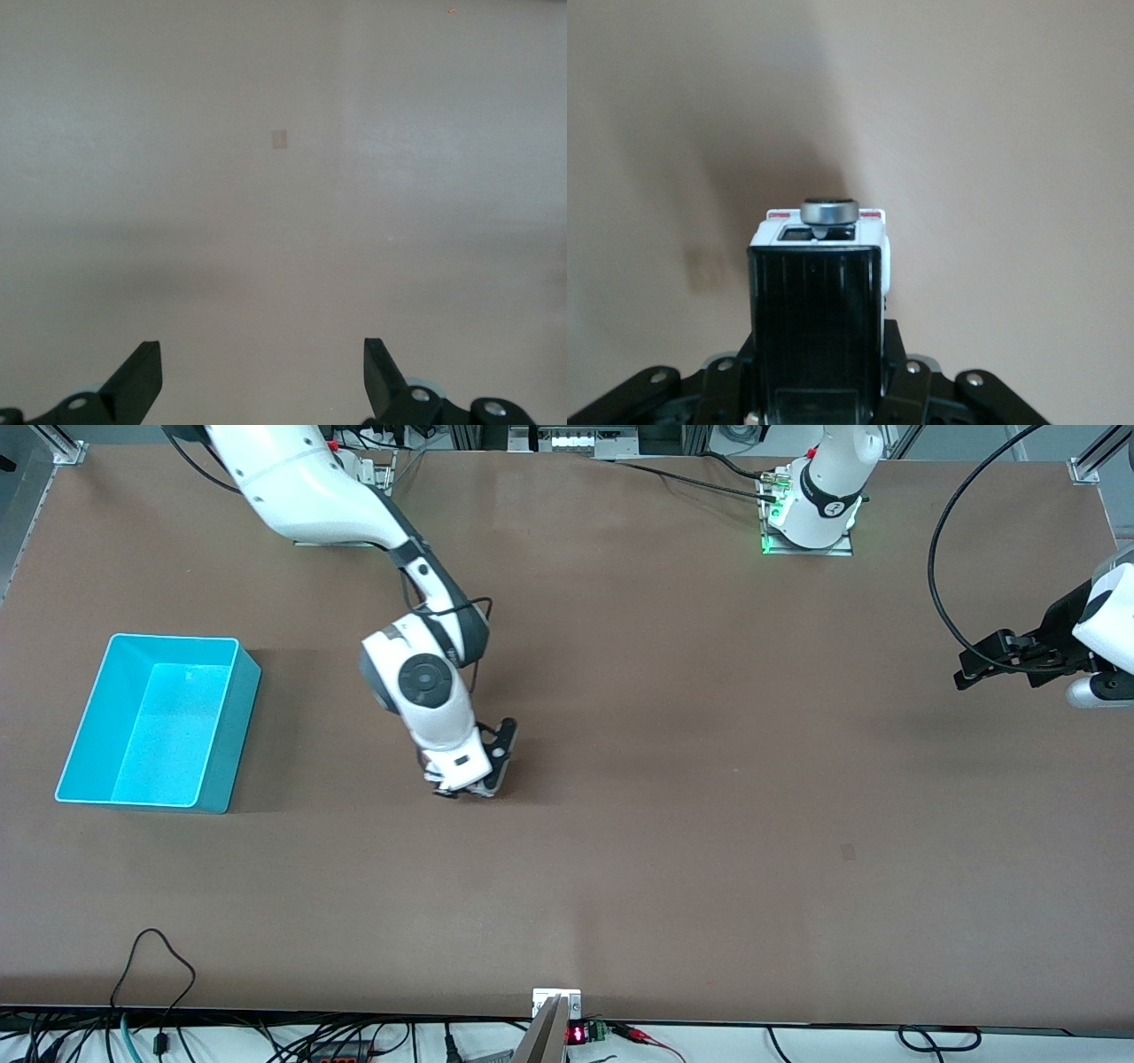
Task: Wind and store white jeep toy
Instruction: 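Carry the jeep with the right gripper over the cyan bin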
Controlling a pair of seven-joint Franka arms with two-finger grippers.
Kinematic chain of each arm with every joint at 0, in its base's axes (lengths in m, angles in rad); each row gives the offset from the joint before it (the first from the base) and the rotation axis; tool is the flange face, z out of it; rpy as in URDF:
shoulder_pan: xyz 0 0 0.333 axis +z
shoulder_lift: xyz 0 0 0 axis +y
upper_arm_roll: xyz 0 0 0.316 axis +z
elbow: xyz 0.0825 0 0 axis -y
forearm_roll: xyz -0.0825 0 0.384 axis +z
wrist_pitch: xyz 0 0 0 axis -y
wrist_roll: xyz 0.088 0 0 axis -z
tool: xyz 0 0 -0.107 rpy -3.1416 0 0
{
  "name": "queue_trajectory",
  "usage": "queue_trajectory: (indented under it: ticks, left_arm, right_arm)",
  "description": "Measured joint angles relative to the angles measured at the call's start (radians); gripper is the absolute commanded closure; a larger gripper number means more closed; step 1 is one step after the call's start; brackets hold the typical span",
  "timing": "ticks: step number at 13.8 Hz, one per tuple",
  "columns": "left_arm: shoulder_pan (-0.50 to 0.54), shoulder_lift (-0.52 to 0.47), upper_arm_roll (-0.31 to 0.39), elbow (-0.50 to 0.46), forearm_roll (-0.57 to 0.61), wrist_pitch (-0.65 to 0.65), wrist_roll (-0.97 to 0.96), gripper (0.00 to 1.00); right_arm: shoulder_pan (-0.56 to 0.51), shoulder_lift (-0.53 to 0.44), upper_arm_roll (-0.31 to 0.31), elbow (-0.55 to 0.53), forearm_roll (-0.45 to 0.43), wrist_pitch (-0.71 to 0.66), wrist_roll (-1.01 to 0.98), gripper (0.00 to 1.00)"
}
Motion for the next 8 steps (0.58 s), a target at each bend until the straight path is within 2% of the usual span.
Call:
queue_trajectory:
  ticks: [8]
  left_arm:
    - [0.000,0.000,-0.001,-0.001,0.000,0.000,0.000,0.00]
  right_arm:
    - [-0.314,-0.288,-0.005,-0.045,0.003,-0.300,0.135,1.00]
